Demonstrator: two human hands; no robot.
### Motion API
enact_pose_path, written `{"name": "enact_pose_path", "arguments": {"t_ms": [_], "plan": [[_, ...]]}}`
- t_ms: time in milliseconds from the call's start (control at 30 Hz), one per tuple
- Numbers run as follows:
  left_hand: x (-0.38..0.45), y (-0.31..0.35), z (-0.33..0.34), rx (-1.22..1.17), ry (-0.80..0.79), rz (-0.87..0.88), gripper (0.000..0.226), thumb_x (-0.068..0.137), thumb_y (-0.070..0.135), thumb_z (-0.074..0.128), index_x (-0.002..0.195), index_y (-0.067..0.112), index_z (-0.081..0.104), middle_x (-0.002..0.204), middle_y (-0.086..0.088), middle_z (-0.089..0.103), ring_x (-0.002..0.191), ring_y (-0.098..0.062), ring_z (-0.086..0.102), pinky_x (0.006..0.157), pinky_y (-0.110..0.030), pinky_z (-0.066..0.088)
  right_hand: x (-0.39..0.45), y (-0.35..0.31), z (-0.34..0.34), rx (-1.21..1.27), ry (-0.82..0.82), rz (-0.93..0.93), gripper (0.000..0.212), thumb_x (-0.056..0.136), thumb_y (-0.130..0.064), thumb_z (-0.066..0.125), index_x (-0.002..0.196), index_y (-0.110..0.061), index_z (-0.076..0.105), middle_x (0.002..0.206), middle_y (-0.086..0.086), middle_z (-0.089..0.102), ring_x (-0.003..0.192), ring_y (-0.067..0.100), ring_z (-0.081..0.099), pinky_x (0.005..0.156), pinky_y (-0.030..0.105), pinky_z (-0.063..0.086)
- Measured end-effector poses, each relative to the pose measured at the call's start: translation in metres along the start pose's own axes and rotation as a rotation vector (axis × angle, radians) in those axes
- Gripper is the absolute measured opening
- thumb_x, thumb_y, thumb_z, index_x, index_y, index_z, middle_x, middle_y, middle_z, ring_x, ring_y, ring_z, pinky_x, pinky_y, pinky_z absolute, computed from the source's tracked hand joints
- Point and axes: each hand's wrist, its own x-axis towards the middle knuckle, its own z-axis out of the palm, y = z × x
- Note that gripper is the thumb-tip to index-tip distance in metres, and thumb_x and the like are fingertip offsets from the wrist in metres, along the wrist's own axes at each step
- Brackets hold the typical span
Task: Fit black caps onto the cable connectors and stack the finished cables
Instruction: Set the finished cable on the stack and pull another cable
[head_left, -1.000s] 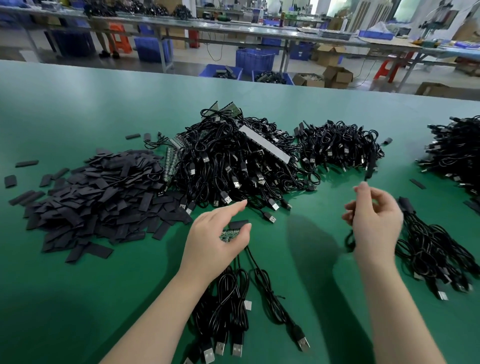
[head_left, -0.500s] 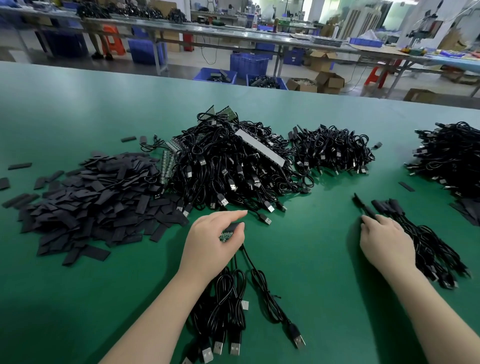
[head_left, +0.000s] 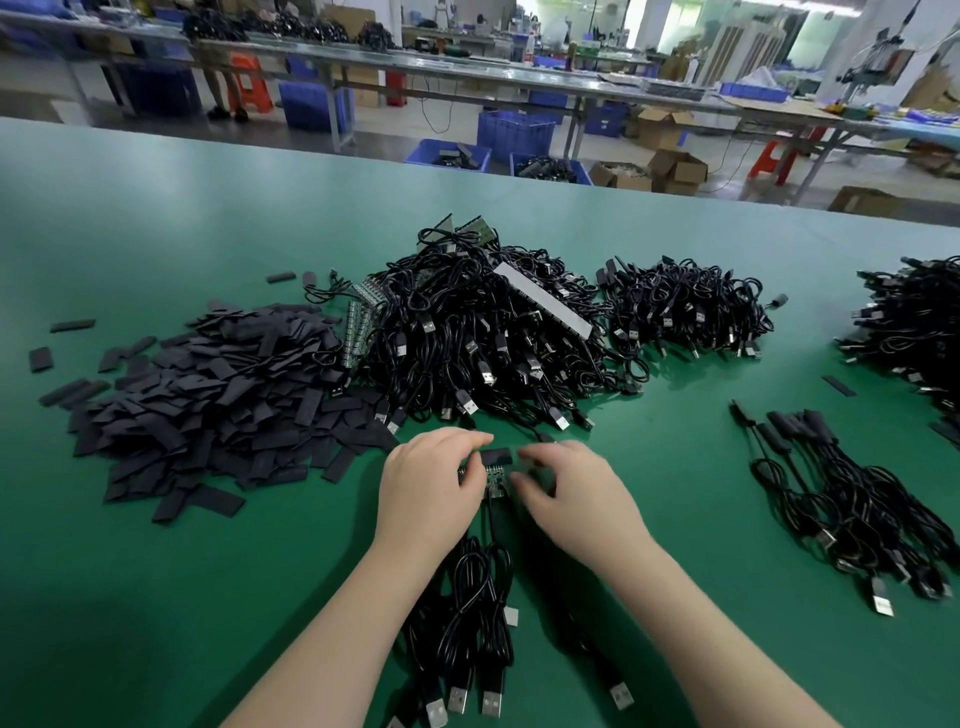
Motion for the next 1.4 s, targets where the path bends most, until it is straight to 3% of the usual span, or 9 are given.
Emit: {"name": "enact_pose_path", "arguments": {"t_ms": [167,300,567,733,833,900,1033,1233,1400], "plan": [[0.002,-0.001,0.002,-0.035,-0.021,-0.007,0.027,0.091,0.018,0.059,0.111,0.030,0.072,0.112,0.016,0.069,0.109,-0.006,0.060,0.097,-0.031,0.039,0.012,0.054,-0.036,-0.375,0.253,0.251,0.047,0.095,-0.035,0.055,0.141,-0.026,0.048,0.135,0.007,0.054,0.114,0.029,0.053,0.086,0.037,0.048],[0.003,-0.001,0.003,-0.045,-0.043,-0.016,0.026,0.092,0.018,0.059,0.109,0.029,0.073,0.111,0.015,0.069,0.108,-0.007,0.060,0.099,-0.033,0.042,-0.010,0.106,-0.061,-0.536,0.157,0.558,0.046,0.099,-0.036,0.048,0.142,-0.021,0.044,0.149,0.014,0.040,0.131,0.036,0.039,0.101,0.043,0.042],[0.002,0.000,0.002,-0.044,-0.035,-0.005,0.024,0.091,0.015,0.060,0.106,0.027,0.075,0.106,0.014,0.071,0.103,-0.006,0.063,0.094,-0.028,0.041,-0.057,0.132,-0.054,-0.729,0.081,0.493,0.052,0.097,-0.016,0.038,0.148,-0.025,0.036,0.150,0.002,0.041,0.129,0.026,0.042,0.092,0.031,0.047],[0.002,0.001,0.000,-0.065,-0.035,-0.016,0.024,0.091,0.014,0.060,0.105,0.026,0.075,0.105,0.013,0.072,0.101,-0.008,0.064,0.095,-0.034,0.048,-0.055,0.149,-0.077,-0.767,0.107,0.534,0.056,0.093,-0.008,0.046,0.147,-0.024,0.043,0.134,0.002,0.055,0.116,0.026,0.051,0.082,0.031,0.050],[0.002,0.000,0.000,-0.064,-0.044,-0.019,0.024,0.091,0.015,0.060,0.106,0.027,0.075,0.106,0.013,0.071,0.102,-0.007,0.063,0.095,-0.033,0.047,-0.051,0.153,-0.087,-0.562,0.273,0.485,0.040,0.093,-0.025,0.062,0.132,-0.017,0.064,0.128,0.011,0.063,0.115,0.039,0.053,0.081,0.041,0.053],[0.004,0.001,0.001,-0.060,-0.060,-0.025,0.024,0.092,0.016,0.059,0.107,0.027,0.074,0.107,0.014,0.071,0.103,-0.006,0.063,0.097,-0.035,0.047,-0.045,0.158,-0.095,-0.501,0.327,0.508,0.047,0.091,-0.042,0.063,0.132,-0.019,0.063,0.128,0.010,0.065,0.118,0.040,0.053,0.084,0.045,0.053],[0.004,0.001,0.001,-0.066,-0.073,-0.031,0.024,0.092,0.016,0.059,0.107,0.028,0.074,0.106,0.014,0.071,0.103,-0.006,0.062,0.097,-0.035,0.047,-0.026,0.167,-0.105,-0.605,0.104,0.640,0.055,0.094,-0.061,0.048,0.137,-0.027,0.056,0.110,0.004,0.070,0.122,0.034,0.048,0.088,0.039,0.050],[0.003,0.000,0.001,-0.077,-0.065,-0.037,0.024,0.092,0.016,0.059,0.106,0.027,0.075,0.105,0.014,0.071,0.103,-0.006,0.062,0.096,-0.035,0.049,-0.009,0.174,-0.101,-0.579,0.117,0.599,0.030,0.097,-0.044,0.053,0.107,-0.022,0.070,0.096,0.006,0.067,0.115,0.032,0.049,0.087,0.039,0.043],[0.003,0.000,0.002,-0.093,-0.066,-0.048,0.024,0.091,0.015,0.060,0.105,0.028,0.075,0.104,0.015,0.071,0.100,-0.005,0.062,0.093,-0.032,0.050,-0.002,0.178,-0.103,-0.525,0.117,0.623,0.025,0.096,-0.032,0.054,0.108,-0.018,0.071,0.079,0.005,0.059,0.079,0.028,0.050,0.068,0.030,0.043]]}}
